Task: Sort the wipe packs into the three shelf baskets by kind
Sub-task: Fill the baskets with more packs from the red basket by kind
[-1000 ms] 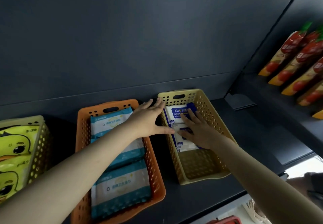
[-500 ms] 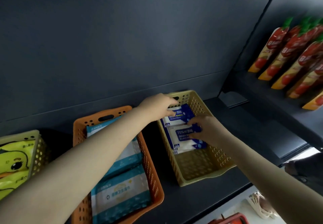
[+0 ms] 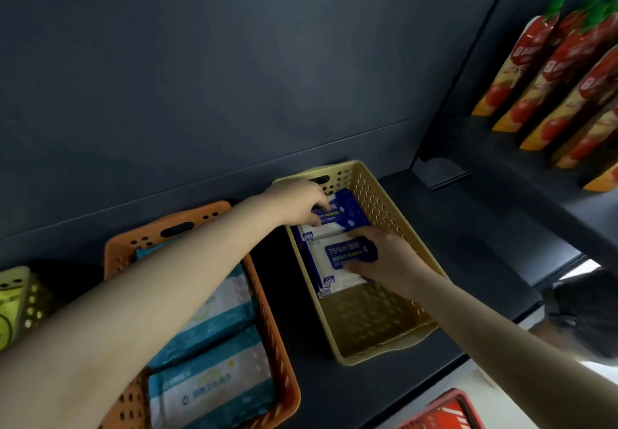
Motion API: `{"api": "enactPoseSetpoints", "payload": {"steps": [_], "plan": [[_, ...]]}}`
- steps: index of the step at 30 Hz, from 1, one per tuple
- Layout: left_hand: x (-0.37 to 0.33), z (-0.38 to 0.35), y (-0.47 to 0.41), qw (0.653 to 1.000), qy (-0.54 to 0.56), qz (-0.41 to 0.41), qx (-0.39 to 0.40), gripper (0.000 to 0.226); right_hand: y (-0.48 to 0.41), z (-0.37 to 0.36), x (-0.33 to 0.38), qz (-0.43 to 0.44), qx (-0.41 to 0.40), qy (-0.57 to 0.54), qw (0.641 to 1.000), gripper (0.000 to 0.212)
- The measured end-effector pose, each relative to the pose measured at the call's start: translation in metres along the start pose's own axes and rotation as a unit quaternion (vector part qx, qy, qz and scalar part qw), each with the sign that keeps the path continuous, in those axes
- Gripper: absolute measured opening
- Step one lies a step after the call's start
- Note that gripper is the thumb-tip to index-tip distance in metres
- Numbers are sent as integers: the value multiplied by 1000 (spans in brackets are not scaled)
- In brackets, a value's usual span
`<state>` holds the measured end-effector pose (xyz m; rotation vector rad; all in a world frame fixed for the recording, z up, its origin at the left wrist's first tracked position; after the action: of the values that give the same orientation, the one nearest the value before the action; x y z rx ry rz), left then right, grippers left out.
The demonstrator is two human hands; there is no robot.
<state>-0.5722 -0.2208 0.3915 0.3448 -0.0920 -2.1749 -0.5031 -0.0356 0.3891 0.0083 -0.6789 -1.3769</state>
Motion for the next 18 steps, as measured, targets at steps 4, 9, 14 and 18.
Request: {"api": "enactPoseSetpoints", "payload": {"steps": [4, 9, 14, 18], "plan": [[5, 7, 20, 991, 78, 11, -104, 31, 0, -4, -4, -87, -2, -75, 993, 60], [8, 11, 47, 990, 50, 26, -129, 39, 0, -11, 8, -91, 32, -75, 993, 62], [-4, 1, 56, 991, 56, 66, -98, 66, -1, -19, 2, -156, 90, -181, 967, 39], [-8, -9, 56, 993, 53, 89, -48, 70, -1, -19, 0, -158, 104, -199, 962, 30]]}}
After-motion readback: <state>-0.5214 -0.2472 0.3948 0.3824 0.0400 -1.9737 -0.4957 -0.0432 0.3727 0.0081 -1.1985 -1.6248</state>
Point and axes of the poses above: each hand's wrist, its own y-axis away from the middle knuckle, its own z-axis out of the back of the hand, x = y × z, the point moved 3 cm from there along -y, towards the middle knuckle, and after that the axes turned 10 degrees about -z, right-handed, at the moved point
